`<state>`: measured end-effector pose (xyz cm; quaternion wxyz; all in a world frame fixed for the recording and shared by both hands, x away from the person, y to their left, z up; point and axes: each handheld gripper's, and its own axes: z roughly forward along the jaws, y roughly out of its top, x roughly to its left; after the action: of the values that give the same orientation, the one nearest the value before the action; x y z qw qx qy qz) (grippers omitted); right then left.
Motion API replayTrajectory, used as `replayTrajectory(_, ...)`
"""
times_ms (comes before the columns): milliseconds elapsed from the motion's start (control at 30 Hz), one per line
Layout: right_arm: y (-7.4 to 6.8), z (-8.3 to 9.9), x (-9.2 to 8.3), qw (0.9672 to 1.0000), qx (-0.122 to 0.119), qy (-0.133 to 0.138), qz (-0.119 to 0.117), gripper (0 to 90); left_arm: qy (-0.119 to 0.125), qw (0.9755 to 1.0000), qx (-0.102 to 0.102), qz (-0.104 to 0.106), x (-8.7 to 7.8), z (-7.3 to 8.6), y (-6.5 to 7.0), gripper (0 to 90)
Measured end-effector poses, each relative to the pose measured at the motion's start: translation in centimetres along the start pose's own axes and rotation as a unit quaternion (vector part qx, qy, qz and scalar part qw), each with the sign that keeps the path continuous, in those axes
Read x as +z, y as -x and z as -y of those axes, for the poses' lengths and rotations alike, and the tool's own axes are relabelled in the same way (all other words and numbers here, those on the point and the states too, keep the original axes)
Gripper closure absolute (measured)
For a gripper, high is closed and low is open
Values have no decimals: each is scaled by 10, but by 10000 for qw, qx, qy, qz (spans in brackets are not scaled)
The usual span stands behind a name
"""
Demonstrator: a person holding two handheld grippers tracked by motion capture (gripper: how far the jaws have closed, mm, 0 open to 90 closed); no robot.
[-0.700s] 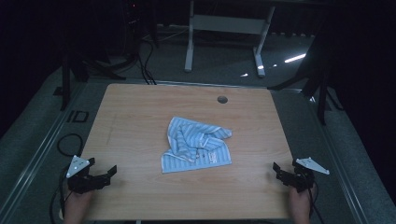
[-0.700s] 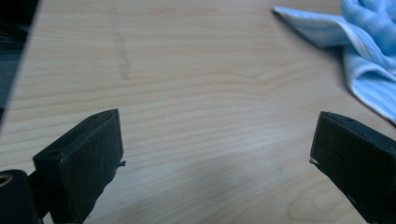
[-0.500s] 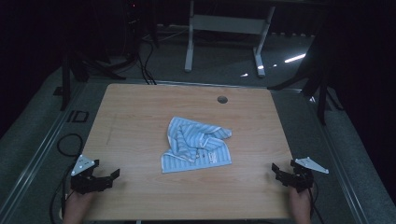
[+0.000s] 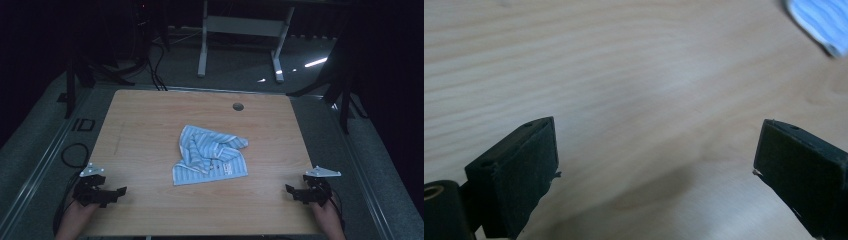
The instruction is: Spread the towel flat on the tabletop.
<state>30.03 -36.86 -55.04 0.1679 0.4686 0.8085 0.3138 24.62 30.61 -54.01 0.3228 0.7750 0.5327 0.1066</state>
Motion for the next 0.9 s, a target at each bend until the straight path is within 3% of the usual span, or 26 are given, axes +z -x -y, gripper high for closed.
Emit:
replayTrajectory(33,0,-4,-1,9998,-110,-150,-47,125,-158,9997,190,-50,1,-3,5,38)
replayTrajectory(200,0,-12,-3,9986,-261,-455,-79,132,-423,9987,260,105,2,-11,11,38)
replayTrajectory(300,0,-17,-5,9967,-352,-709,-162,137,-761,9960,443,139,7,-17,18,38)
replayTrajectory(433,-3,-25,-6,9919,-607,-1091,-235,144,-1022,9925,654,-124,10,-23,29,55)
replayTrajectory(533,-8,-30,-5,9843,-868,-1513,-270,145,-1160,9899,785,-233,11,-27,34,55)
replayTrajectory(600,-11,-33,-3,9796,-977,-1717,-355,145,-1278,9884,808,-159,11,-30,36,55)
replayTrajectory(733,-15,-39,1,9716,-1045,-2067,-493,145,-1537,9840,888,-147,10,-36,40,55)
replayTrajectory(767,-15,-40,1,9700,-1070,-2127,-486,144,-1650,9816,937,-201,11,-39,41,55)
replayTrajectory(833,-16,-43,3,9662,-1079,-2280,-537,144,-1737,9791,984,-388,11,-43,42,55)
replayTrajectory(900,-17,-46,4,9627,-1128,-2402,-535,144,-1802,9787,949,-273,12,-47,41,55)
